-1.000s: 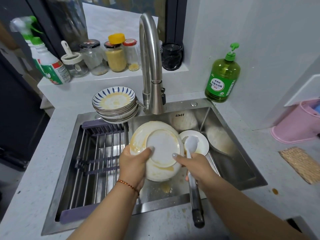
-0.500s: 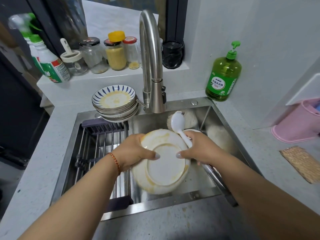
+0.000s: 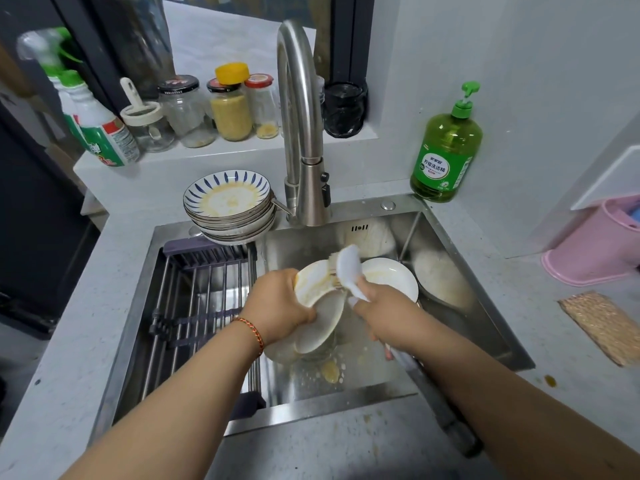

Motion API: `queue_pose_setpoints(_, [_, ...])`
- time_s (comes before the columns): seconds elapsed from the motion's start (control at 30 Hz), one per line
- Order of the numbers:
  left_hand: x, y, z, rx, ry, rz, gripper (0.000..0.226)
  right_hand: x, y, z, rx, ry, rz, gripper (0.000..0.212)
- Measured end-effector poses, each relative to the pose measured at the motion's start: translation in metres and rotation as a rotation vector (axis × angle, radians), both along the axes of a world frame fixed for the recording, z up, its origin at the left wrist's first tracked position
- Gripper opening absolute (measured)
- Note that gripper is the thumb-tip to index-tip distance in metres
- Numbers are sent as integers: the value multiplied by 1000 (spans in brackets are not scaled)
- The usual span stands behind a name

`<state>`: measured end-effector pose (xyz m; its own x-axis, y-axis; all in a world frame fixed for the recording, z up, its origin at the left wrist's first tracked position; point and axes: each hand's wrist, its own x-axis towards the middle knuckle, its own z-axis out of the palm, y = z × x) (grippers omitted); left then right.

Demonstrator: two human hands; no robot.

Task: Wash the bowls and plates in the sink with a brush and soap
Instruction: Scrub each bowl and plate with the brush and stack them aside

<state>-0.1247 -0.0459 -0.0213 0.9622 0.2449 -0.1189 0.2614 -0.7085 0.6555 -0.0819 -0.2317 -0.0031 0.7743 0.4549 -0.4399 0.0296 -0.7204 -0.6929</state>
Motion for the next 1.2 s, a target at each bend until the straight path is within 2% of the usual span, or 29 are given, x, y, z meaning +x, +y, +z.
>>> queue_pose_setpoints(0.1, [0,-1,-3,19,-16,19,26,-21,14,10,-89,-122,202,54])
queue_pose_setpoints(0.17, [-3,-1,-5,-23,-13,12,25,-33,18,11,-101,-145,252,53])
queue_pose_setpoints(0.27, [-7,1,-6,-23,-12,5,22,-21,14,10,-163,-131,222,50])
queue_pose_setpoints(0.33, [-10,4,-7,-45,-36,16,29,-4,5,6,-214,-113,150,43])
queue_pose_setpoints(0.4, [-11,6,-6,-59,-60,13,31,8,-3,4,-205,-60,75,32])
queue_pose_setpoints(0.5, [-9,4,-4,-9,-62,-8,28,3,1,12,-153,-81,106,22])
queue_pose_setpoints(0.67, [-7,0,-5,32,-41,-41,26,-22,18,21,-179,-182,286,52])
queue_pose_setpoints(0.77, [-11,3,-5,3,-75,-15,24,-8,11,19,-205,-140,201,47])
queue_pose_setpoints(0.87, [-13,5,-4,-211,-151,142,31,5,-1,11,-43,116,-54,31])
queue_pose_setpoints(0.97, [-16,8,-9,-503,-212,307,39,0,-4,-2,79,278,-157,26])
queue_pose_setpoints(1.07, [-19,5,-17,-717,-251,445,41,-8,-4,-16,148,326,-249,23])
queue_pose_setpoints(1.2, [-22,-6,-22,-979,-313,609,35,-13,-4,-28,266,269,-448,41])
